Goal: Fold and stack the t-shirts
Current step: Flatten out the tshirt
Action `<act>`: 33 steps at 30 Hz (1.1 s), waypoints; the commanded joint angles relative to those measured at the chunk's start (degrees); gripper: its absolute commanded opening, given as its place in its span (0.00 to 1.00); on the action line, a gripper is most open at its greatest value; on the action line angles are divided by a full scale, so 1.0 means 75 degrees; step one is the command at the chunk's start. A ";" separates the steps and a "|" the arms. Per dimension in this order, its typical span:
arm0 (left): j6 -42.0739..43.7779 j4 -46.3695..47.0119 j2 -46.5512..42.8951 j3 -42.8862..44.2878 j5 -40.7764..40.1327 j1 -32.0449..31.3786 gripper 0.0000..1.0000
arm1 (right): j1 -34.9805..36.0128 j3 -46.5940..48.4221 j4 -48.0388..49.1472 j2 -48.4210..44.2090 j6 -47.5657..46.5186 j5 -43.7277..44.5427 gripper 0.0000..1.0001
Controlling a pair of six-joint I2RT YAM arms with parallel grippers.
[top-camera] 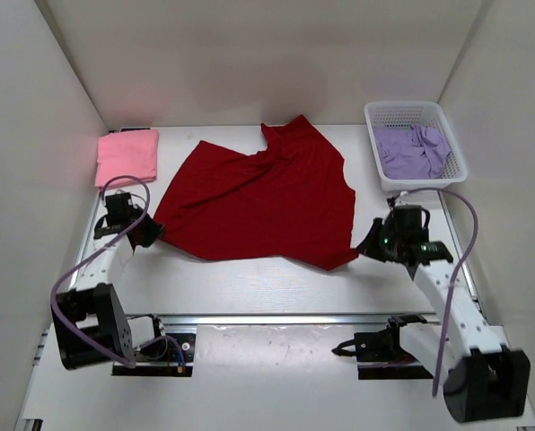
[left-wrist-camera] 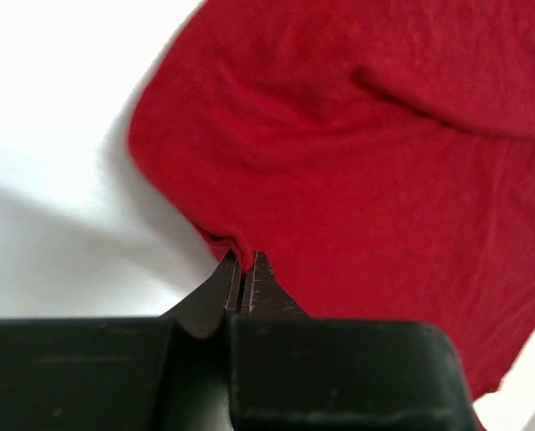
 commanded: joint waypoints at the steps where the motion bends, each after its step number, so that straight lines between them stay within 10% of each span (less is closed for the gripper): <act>1: -0.0723 0.0794 0.0390 0.0590 -0.0071 -0.0259 0.00 | -0.0496 0.0924 0.1636 0.1106 -0.0411 -0.0243 0.00; 19: -0.1533 0.1673 0.3016 0.1950 0.0186 0.0162 0.00 | -0.0508 0.5752 0.3045 0.7154 -0.0598 0.0120 0.00; 33: -0.1791 0.2236 0.3989 0.2337 0.0374 0.0279 0.00 | -0.0778 0.7561 0.2763 0.9067 -0.0751 -0.0160 0.00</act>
